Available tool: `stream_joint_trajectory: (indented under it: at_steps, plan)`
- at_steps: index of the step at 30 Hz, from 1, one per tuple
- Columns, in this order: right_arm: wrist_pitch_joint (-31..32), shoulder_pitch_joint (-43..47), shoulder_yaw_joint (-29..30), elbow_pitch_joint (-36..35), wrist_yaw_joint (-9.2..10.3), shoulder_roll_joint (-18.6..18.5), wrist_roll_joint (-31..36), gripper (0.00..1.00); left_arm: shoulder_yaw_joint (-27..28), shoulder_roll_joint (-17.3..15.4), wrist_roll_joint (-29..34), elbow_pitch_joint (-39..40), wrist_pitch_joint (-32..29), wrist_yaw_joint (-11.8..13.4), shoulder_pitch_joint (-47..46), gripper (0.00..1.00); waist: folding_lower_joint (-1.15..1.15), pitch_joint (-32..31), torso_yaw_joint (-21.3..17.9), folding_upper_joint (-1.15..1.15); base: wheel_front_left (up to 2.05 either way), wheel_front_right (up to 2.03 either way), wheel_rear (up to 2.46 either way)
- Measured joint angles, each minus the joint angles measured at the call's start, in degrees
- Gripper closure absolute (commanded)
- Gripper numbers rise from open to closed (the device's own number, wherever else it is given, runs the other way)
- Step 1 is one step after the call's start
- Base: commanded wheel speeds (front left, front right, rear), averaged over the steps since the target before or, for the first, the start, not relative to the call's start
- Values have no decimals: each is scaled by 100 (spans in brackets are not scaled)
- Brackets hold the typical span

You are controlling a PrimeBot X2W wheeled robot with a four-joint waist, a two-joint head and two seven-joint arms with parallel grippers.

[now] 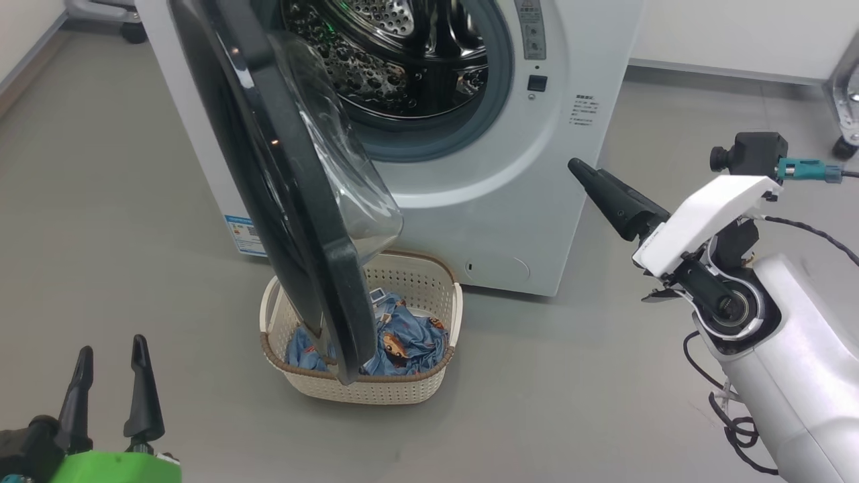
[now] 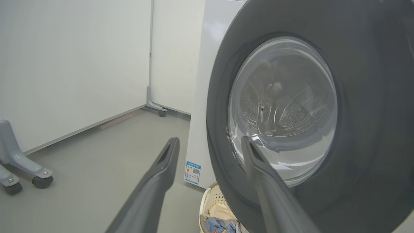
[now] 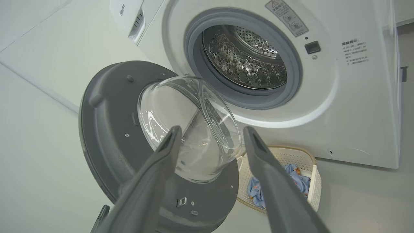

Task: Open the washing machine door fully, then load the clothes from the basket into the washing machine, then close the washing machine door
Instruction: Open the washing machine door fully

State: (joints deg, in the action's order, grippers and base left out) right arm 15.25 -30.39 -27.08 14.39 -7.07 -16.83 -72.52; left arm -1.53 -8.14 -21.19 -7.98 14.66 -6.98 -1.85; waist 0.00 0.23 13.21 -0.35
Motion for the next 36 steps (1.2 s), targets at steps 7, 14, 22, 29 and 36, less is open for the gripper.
stream_joint_trajectory:
  at_steps: [7, 14, 22, 29, 36]
  plan:
    - [-591, 336, -94, -124, 0, -214, 409, 0, 51, 7, 0, 9, 0, 0, 113, 0, 0, -48, -327, 0, 0, 0, 0]
    - [-1152, 617, -226, -137, 0, -332, 783, 0, 89, 14, 0, 10, 0, 0, 118, 0, 0, -80, -613, 0, 0, 0, 0]
    - [-1644, 921, -449, -115, -1, -425, 1141, 0, 124, 32, 0, 13, 0, 0, 208, 0, 0, -153, -913, 0, 0, 0, 0]
    - [-2229, 1261, -516, 69, -1, -632, 1593, 0, 124, 40, 2, 53, 0, 0, 237, 0, 0, -229, -1139, 0, 0, 0, 0]
    - [-2833, 1471, -510, 221, -1, -756, 2097, 0, 153, 42, 3, 100, 0, 0, 333, 0, 0, -228, -1309, 0, 0, 0, 0]
